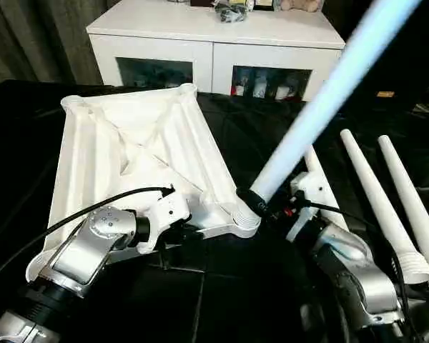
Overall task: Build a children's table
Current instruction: Insert table leg to table base
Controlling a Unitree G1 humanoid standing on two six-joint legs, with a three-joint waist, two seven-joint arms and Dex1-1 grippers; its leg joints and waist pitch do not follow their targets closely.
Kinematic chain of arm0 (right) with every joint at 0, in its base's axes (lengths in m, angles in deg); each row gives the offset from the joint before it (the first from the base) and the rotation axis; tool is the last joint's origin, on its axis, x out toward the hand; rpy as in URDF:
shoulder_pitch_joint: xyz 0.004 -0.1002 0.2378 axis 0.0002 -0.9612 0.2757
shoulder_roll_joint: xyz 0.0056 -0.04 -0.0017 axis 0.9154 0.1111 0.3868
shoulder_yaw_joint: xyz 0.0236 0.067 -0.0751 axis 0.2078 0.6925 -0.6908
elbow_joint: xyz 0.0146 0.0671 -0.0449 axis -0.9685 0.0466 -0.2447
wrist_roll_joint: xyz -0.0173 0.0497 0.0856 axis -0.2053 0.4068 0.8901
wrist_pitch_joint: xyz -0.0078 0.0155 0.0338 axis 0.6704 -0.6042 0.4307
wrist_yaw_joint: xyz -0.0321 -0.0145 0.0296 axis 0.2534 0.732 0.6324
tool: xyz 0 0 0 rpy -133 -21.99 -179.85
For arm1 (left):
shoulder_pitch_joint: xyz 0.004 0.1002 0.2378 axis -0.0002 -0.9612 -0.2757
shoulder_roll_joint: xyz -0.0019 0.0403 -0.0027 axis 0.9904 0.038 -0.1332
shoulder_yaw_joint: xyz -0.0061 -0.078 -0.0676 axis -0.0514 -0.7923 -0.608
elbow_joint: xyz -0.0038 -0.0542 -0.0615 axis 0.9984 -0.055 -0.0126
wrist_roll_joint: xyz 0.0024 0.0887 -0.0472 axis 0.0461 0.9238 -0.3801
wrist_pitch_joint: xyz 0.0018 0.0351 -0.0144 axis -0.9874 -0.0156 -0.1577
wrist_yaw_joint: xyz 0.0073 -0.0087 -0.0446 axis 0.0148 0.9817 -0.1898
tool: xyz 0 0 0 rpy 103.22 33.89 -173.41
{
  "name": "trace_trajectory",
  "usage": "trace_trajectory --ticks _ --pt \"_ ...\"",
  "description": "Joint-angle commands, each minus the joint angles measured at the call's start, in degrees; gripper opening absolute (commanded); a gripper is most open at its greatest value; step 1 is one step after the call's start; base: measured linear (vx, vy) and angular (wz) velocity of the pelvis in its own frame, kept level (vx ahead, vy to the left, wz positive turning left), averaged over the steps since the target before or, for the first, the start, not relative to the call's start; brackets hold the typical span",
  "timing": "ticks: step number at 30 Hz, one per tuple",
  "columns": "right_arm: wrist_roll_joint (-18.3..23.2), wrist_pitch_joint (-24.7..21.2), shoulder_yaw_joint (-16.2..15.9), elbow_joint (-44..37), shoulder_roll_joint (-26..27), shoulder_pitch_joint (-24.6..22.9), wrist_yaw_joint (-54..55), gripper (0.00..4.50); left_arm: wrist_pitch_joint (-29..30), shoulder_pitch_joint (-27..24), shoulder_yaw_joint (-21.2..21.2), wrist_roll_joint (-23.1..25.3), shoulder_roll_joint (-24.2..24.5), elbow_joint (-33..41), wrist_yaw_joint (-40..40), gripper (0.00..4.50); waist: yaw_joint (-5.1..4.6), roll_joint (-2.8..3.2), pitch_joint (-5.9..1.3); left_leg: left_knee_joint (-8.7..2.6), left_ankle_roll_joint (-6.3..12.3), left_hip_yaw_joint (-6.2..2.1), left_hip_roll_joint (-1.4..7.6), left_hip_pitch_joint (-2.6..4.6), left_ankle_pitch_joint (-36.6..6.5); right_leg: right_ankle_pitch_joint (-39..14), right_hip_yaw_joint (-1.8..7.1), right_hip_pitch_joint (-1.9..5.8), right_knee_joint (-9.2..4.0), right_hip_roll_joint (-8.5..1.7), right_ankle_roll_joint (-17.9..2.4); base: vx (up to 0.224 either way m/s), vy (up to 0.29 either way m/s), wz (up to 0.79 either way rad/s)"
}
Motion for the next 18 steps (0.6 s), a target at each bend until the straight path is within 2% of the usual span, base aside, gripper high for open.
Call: trace_trajectory --ticks 1,2,3,4,6,8,11,13,18 --pt "-4.2 -5.3 -1.9 5.7 -2.1 -1.0 0.3 1.84 -1.3 1.0 -3.4 -0.9 -0.2 0.5 1.5 0.00 -0.16 0.13 -2.35 -5.87 -0.36 -1.10 3.21 -0.07 -11.6 -11.6 2.54 1.89 -4.83 -4.24 -12.1 0.000 0.000 0.00" --pt "-4.2 -5.5 -2.1 5.7 -2.2 -0.9 0.1 1.84 -1.3 0.9 -3.4 -0.9 -0.2 0.5 1.5 0.00 -0.27 0.23 -2.31 -5.90 -0.52 -1.10 3.26 -0.06 -12.1 -12.6 2.57 1.79 -4.93 -4.28 -11.9 0.000 0.000 0.00" --pt "-4.5 -7.0 -3.1 6.0 -2.9 0.1 -0.8 1.84 -1.4 0.9 -3.4 -0.8 -0.2 0.6 1.5 0.00 -0.38 -0.18 -2.35 -5.90 -0.47 -1.10 3.24 -0.07 -12.1 -12.9 2.52 1.85 -4.96 -4.25 -11.8 0.000 0.000 0.00" --pt "-4.5 -7.0 -3.1 6.0 -2.9 0.1 -0.8 1.84 -1.4 0.9 -3.4 -0.8 -0.2 0.6 1.5 0.00 -0.35 -0.05 -2.30 -5.92 -0.44 -1.17 3.25 -0.15 -12.1 -13.2 2.58 1.90 -4.92 -4.31 -11.7 0.000 0.000 0.00" --pt "-5.6 -11.3 -6.3 6.5 -5.2 2.5 -4.0 1.84 -1.4 0.6 -3.3 -0.7 -0.1 0.7 1.6 0.00 -0.58 -0.46 -2.32 -5.91 -0.25 -1.17 3.23 -0.17 -12.1 -14.1 2.51 1.91 -4.95 -4.21 -11.3 0.000 0.000 0.00" --pt "-6.0 -14.2 -8.4 6.8 -6.8 3.8 -6.4 1.84 -1.3 0.6 -3.3 -0.8 -0.1 0.8 1.5 0.00 -0.66 -0.24 -2.33 -5.75 -0.01 -1.02 3.25 -0.11 -11.0 -13.1 2.65 1.70 -4.98 -4.30 -11.5 0.000 0.000 0.00" --pt "-5.6 -16.4 -9.0 8.4 -7.4 5.7 -8.0 1.84 -1.1 0.6 -3.3 -0.9 0.0 0.9 1.3 0.00 -0.74 -0.44 -2.54 -5.73 0.15 -1.08 3.26 -0.26 -10.0 -10.9 2.55 1.99 -4.69 -4.30 -12.0 0.000 0.000 0.00" --pt "-5.2 -17.5 -8.9 10.4 -7.5 7.5 -8.5 1.84 -1.0 0.6 -3.3 -1.0 0.1 0.8 1.0 0.00 -0.78 -0.25 -2.50 -5.73 0.12 -1.04 3.30 -0.19 -10.0 -10.4 2.53 1.85 -4.71 -4.31 -12.4 0.000 0.000 0.00" --pt "-5.1 -18.7 -7.9 14.1 -7.2 9.6 -7.8 1.84 -0.9 0.6 -3.2 -1.0 0.2 0.8 0.8 0.00 -0.99 -0.34 -2.36 -5.97 -1.03 -1.12 3.38 0.08 -13.9 -15.4 2.51 1.51 -5.12 -4.33 -11.9 0.000 0.000 0.00"
